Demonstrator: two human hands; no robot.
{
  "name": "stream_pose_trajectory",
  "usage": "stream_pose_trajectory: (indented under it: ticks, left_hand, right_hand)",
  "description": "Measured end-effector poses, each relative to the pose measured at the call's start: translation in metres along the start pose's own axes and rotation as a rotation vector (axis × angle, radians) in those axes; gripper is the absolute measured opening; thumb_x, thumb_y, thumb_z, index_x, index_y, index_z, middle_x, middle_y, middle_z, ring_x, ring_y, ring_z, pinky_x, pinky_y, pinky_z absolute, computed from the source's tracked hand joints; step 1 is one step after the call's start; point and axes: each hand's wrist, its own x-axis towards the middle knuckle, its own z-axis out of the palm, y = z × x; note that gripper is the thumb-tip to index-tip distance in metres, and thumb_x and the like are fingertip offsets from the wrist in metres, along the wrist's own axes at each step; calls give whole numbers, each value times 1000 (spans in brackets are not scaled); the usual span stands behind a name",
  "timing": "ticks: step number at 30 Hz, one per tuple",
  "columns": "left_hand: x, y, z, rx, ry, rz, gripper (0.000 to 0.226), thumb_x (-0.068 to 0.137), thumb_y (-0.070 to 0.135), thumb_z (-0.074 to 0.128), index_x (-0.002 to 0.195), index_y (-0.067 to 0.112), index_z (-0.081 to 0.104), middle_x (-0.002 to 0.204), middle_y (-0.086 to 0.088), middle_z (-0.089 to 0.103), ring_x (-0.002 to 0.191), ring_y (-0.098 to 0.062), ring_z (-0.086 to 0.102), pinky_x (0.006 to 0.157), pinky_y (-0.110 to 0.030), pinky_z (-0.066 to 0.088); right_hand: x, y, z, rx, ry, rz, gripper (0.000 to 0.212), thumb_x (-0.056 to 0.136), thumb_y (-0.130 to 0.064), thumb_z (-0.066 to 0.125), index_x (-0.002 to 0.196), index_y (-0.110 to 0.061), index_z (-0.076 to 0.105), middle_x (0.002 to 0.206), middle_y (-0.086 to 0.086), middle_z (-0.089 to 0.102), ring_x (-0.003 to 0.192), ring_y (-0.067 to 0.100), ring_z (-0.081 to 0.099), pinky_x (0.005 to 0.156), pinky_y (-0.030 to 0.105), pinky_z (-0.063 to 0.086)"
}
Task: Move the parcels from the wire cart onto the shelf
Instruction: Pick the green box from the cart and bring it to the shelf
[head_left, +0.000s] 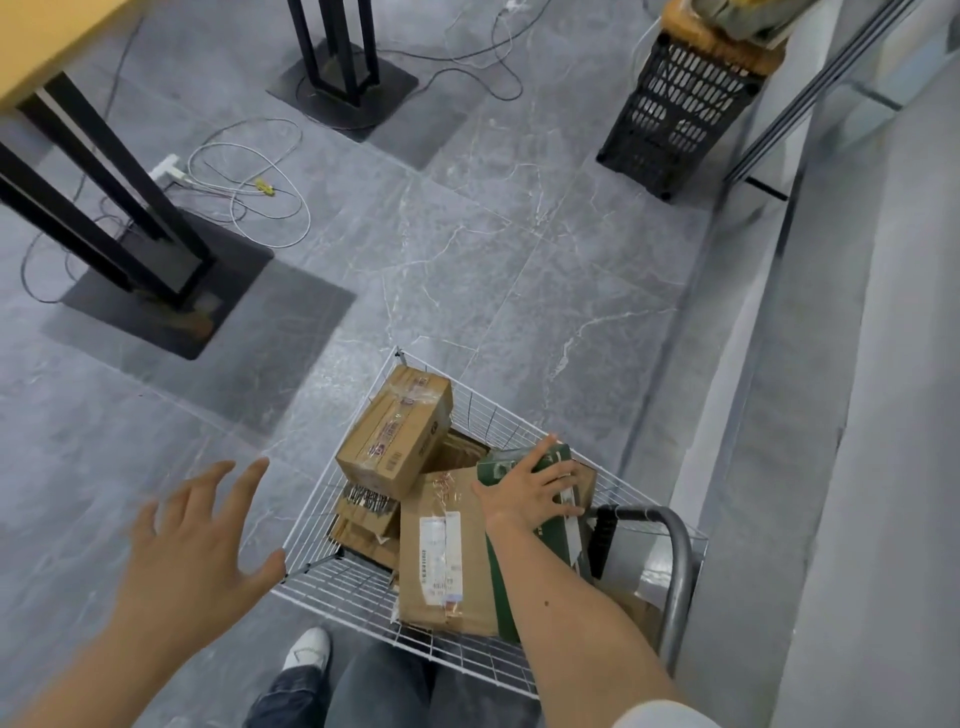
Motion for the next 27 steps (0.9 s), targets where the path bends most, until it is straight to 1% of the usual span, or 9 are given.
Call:
stream_pose_trajectory:
  ticks: [4,8,11,13,15,17,20,23,27]
  left_hand:
    - [5,14,2,-8,-40,30,85,62,63,39,136,19,42,129,-17,52,109,-44,55,85,-64,42]
    - [8,33,1,-47,-121,78,87,64,65,36,138,20,42,131,-14,52,111,-41,55,89,-61,43]
    - [10,50,-5,-150,-143,95,98,60,73,26,145,23,32,141,-7,43,123,-31,48,99,-49,40]
    - [10,66,-14,-356,-205,64,95,63,75,33,144,26,27,143,-3,40,123,-22,46,96,-37,40]
    - [11,83,-22,-603,-246,28,68,79,60,56,135,27,35,137,-3,47,111,-17,52,87,-30,42]
    - [13,95,-35,-791,-310,-56,59,84,51,58,132,22,39,123,1,55,93,-10,56,74,-22,44]
    - [11,105,-53,-1109,-550,-189,84,69,82,47,127,22,42,100,5,56,86,-15,57,69,-31,50]
    - [6,101,-68,-1314,-761,-352,49,83,70,39,97,25,53,93,-6,55,81,-26,55,67,-42,50]
    - [1,72,-62,-1344,-964,-360,64,68,62,64,119,25,52,118,-17,58,105,-39,56,79,-51,52]
  right_hand:
    - [-2,3,-1,36,16,38,131,72,-66,66,146,-9,-26,150,31,7,139,48,14,107,68,23]
    - [-25,15,-9,105,73,-62,128,67,-75,61,147,-14,-19,148,33,11,137,49,19,109,61,23]
    - [-54,28,-11,155,252,-235,133,51,-75,69,151,-18,3,135,32,26,123,49,35,101,62,33]
    - [-76,38,-17,163,326,-394,132,46,-70,72,151,-18,12,131,31,32,120,47,34,99,62,36]
    - [-97,49,-25,163,431,-594,120,55,-69,64,151,-18,12,132,30,30,124,45,31,102,63,32]
    - [-118,60,-32,195,563,-815,108,64,-67,57,150,-19,11,135,27,26,130,43,28,105,65,30]
    - [-141,73,-39,180,709,-1079,105,68,-65,69,147,-24,15,139,23,22,136,40,25,108,65,24]
    - [-158,83,-48,152,778,-1252,89,76,-62,67,145,-28,20,140,20,22,137,37,24,107,66,25]
    - [-183,91,-59,56,800,-1360,79,83,-58,61,145,-30,20,140,18,24,137,36,27,104,65,28]
